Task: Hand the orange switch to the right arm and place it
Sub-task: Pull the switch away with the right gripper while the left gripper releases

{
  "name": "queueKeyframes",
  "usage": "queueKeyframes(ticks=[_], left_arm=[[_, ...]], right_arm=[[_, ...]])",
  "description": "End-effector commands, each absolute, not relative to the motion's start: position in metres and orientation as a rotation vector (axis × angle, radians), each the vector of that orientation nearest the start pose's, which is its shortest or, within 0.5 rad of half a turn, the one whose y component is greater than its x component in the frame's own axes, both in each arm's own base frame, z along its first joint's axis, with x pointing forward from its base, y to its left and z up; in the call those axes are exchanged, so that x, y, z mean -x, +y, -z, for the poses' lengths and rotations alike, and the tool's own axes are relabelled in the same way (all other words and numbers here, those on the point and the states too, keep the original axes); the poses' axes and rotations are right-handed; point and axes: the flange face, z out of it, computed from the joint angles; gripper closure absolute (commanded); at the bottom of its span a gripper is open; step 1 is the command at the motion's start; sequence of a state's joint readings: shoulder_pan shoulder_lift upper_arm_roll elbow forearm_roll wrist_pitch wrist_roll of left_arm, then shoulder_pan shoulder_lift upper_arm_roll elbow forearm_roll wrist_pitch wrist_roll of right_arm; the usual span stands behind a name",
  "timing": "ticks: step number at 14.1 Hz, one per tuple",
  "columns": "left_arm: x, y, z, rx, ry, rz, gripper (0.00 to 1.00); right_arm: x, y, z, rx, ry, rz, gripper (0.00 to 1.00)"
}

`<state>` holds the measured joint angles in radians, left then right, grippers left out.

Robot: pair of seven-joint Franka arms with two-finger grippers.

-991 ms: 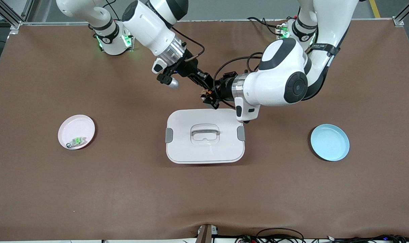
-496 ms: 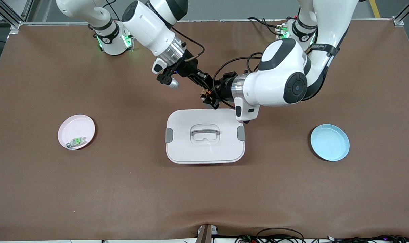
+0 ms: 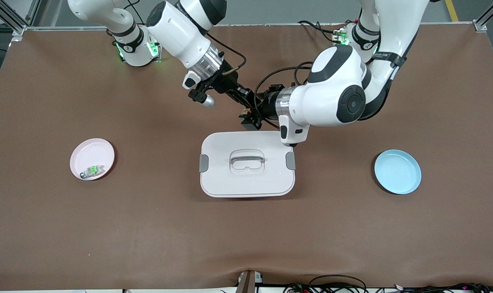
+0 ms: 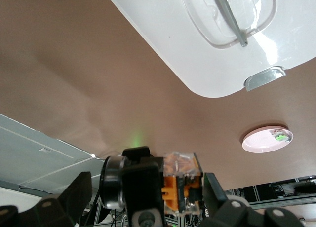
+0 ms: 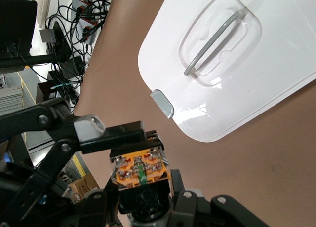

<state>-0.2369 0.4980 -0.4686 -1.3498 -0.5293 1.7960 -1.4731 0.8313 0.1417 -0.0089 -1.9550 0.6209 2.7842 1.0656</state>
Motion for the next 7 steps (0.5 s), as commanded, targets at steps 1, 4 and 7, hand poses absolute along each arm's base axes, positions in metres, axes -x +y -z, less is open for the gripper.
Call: queueKeyframes(ticks=[1,4,7], left_arm=[[-0.545,-0.432,-0.497,2.937,-1.517,-1.120,0.00],[-0.555,-0.414,-0.514,2.975,-1.548,-1.064,0.00],[-0.581,-0.371,-0.532,2.995,-1.650,-0.880,0.00]], right_arm=[[-0.454,0.446,-0.484,2.187,0.881,0.068,0.99],[-0.450,0.444,-0.484,2.203,0.877,0.047,0.99],[-0.451,0.431,-0.498,2.231,0.868,0.001,0.99]])
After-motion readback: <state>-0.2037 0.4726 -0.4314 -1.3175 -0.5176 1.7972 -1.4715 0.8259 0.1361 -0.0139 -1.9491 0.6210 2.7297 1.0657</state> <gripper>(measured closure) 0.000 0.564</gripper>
